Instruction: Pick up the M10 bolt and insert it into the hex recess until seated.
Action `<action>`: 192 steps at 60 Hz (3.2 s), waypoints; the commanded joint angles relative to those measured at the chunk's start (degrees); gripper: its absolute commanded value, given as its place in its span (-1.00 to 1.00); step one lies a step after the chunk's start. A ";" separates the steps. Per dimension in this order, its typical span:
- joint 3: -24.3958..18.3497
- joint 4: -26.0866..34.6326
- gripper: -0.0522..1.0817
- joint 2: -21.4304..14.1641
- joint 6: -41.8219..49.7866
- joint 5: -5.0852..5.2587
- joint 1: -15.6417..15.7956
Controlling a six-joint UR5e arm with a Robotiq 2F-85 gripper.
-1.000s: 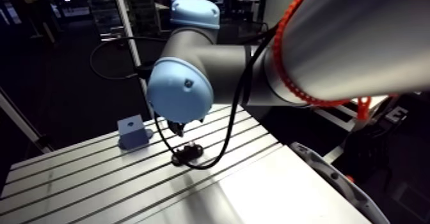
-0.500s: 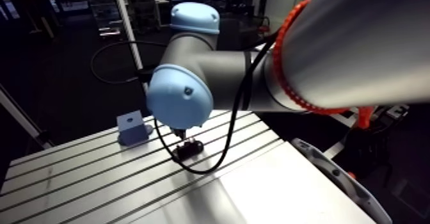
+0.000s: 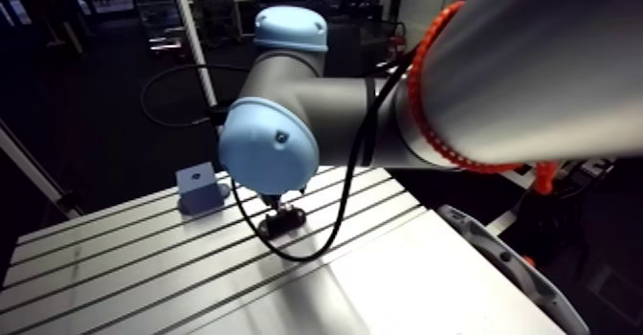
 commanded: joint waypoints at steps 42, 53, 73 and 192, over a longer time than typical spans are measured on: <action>-0.79 0.03 -0.23 1.61 2.00 -2.20 1.89; -0.87 -0.06 -0.19 1.95 2.00 -2.29 1.89; -0.88 -0.06 -0.10 2.41 2.00 -2.29 1.89; -0.95 -0.32 0.25 2.95 2.02 -2.29 1.81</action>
